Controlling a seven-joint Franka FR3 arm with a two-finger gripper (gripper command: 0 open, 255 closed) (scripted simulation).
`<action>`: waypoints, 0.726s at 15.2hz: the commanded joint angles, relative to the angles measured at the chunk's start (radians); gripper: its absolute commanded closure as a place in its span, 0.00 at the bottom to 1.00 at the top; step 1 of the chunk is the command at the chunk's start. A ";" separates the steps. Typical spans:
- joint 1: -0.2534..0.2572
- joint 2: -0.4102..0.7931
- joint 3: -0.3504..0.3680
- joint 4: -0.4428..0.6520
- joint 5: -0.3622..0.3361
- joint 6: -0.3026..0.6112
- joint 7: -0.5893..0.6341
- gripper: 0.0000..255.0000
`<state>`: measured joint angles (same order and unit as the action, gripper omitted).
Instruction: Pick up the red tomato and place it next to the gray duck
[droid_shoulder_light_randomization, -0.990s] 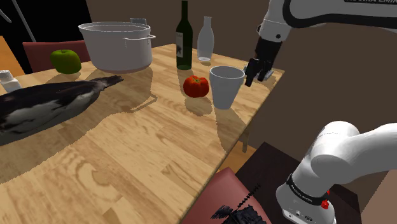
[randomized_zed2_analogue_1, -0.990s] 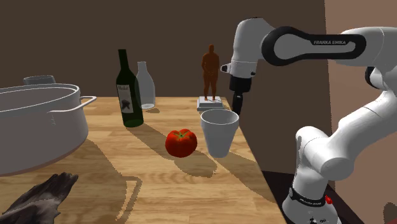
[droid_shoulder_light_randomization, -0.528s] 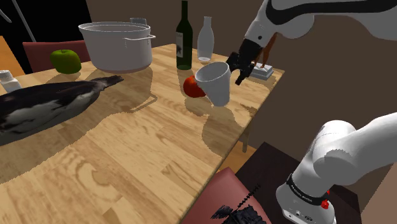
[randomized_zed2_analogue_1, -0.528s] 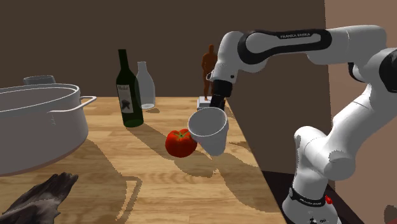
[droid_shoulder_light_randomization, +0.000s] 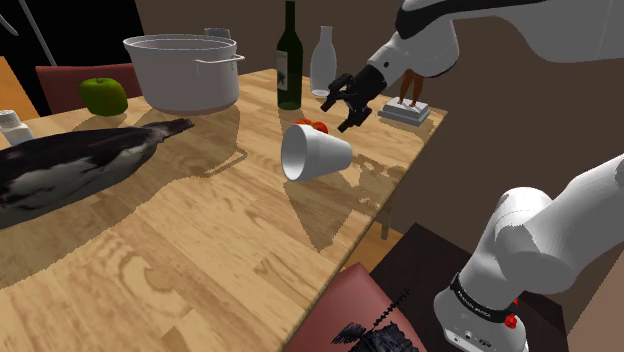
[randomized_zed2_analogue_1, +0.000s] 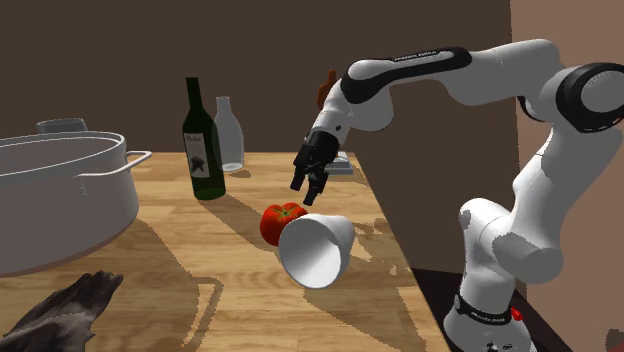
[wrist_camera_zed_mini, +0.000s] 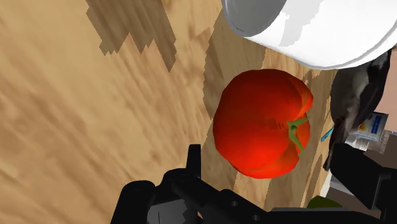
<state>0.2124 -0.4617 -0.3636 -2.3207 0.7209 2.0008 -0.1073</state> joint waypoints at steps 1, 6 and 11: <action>0.012 0.014 0.004 -0.011 0.029 0.029 -0.012 0.00; 0.033 0.038 0.023 -0.034 0.063 0.082 -0.027 0.00; 0.033 0.038 0.023 -0.034 0.063 0.082 -0.027 0.00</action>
<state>0.2456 -0.4239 -0.3407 -2.3547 0.7840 2.0827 -0.1345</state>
